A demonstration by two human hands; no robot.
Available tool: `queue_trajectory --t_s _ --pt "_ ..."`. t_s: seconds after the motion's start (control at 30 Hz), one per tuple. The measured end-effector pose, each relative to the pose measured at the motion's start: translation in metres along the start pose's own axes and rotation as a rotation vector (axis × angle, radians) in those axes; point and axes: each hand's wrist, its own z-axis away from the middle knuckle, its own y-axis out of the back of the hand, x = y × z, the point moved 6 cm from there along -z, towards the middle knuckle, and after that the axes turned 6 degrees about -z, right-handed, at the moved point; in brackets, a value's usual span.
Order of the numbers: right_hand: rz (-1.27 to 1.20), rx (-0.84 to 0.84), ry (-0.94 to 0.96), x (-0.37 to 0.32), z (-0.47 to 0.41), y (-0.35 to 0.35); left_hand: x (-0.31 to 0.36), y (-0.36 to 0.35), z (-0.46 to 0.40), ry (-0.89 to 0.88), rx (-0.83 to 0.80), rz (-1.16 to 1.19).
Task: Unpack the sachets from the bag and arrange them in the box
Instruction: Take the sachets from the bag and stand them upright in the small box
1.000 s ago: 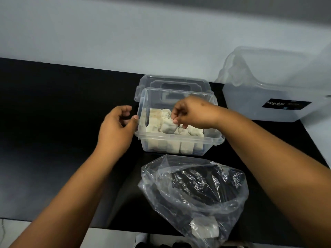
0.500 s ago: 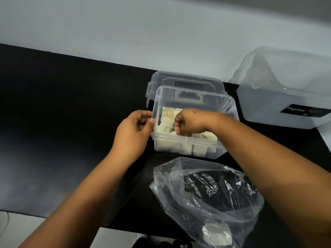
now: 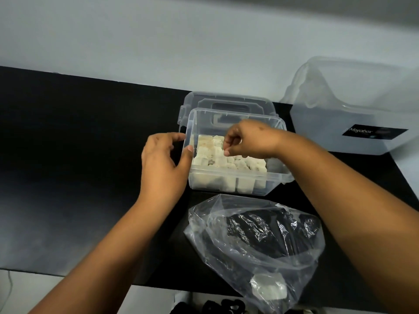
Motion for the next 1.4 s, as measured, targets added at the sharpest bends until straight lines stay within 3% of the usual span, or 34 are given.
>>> queue_trajectory --t_s 0.13,0.3,0.4,0.57,0.63,0.83,1.0,1.4 --pt "-0.135 0.064 0.07 -0.004 0.041 0.017 0.03 0.01 0.014 -0.129 0.123 -0.067" --pt "-0.41 -0.092 0.122 0.009 0.101 0.005 0.066 -0.001 0.048 -0.326 0.034 -0.089" --pt "-0.42 -0.236 0.067 0.031 0.129 -0.018 0.077 -0.025 0.075 -0.458 -0.175 -0.099" --pt "-0.27 -0.301 -0.052 0.071 0.144 -0.068 0.062 -0.08 0.144 -0.571 -0.857 -0.365" --pt "-0.178 -0.286 -0.062 0.082 0.143 -0.084 0.049 -0.091 0.17 -0.65 -0.926 -0.505" --pt "-0.185 -0.345 -0.146 0.101 0.145 -0.114 0.027 -0.109 0.206 -0.733 -0.748 -0.709" --pt "-0.186 -0.382 -0.138 0.103 0.151 -0.123 0.028 -0.105 0.213 -0.705 -0.499 -0.551" --pt "-0.043 -0.426 -0.025 0.088 0.15 -0.143 0.03 -0.099 0.22 -0.571 -0.374 -0.465"
